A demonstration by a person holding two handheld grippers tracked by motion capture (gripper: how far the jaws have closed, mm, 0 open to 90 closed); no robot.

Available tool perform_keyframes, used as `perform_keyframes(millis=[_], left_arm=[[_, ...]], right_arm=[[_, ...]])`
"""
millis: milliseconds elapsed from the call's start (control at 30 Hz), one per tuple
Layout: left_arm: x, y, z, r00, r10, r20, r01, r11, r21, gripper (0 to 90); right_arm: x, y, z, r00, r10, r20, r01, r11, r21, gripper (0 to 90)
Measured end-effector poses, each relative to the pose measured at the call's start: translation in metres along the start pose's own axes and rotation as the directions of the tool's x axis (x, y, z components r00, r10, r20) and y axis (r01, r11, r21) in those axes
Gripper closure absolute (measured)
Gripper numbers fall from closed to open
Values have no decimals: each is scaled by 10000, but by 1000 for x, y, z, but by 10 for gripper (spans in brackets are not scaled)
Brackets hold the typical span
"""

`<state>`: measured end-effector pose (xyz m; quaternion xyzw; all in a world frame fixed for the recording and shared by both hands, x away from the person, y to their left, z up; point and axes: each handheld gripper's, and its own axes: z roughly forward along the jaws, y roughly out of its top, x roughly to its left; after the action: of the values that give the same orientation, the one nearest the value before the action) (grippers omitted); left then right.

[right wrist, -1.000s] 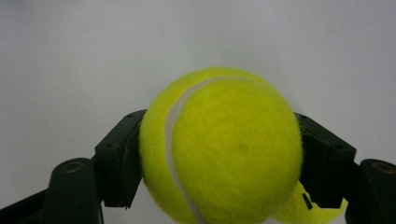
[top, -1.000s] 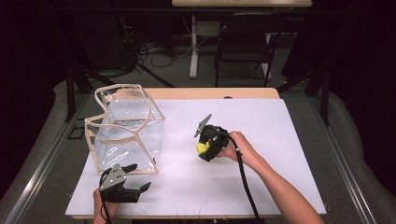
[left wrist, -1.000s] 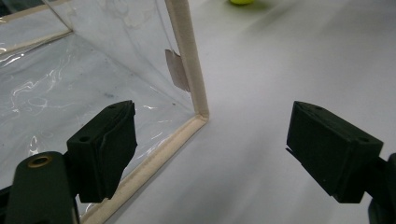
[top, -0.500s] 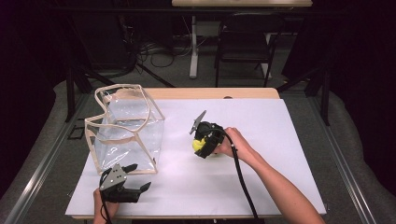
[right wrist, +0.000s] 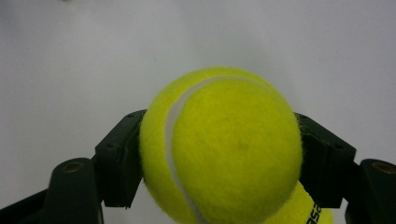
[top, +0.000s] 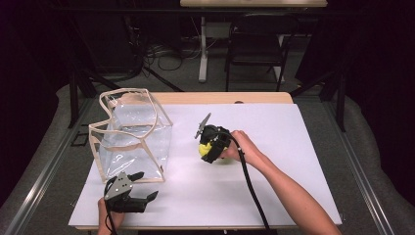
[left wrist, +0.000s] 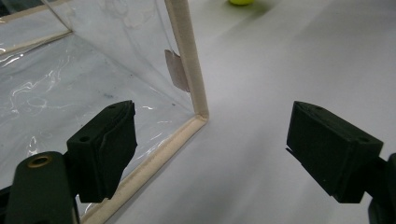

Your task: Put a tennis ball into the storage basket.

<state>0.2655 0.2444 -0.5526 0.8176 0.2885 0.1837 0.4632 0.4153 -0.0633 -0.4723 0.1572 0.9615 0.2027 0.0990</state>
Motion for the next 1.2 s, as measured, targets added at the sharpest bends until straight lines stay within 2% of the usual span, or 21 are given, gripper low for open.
perform_keyframes(millis=[633,1200], left_arm=[[0,0,0,10000,43,28,-43,10000,53,159],[-1,0,0,9999,98,24,-99,9999,45,159]], right_arm=[[-10,18,5,9998,-193,-27,193,9997,167,263],[-16,32,3,9990,-441,60,439,9985,319,263]])
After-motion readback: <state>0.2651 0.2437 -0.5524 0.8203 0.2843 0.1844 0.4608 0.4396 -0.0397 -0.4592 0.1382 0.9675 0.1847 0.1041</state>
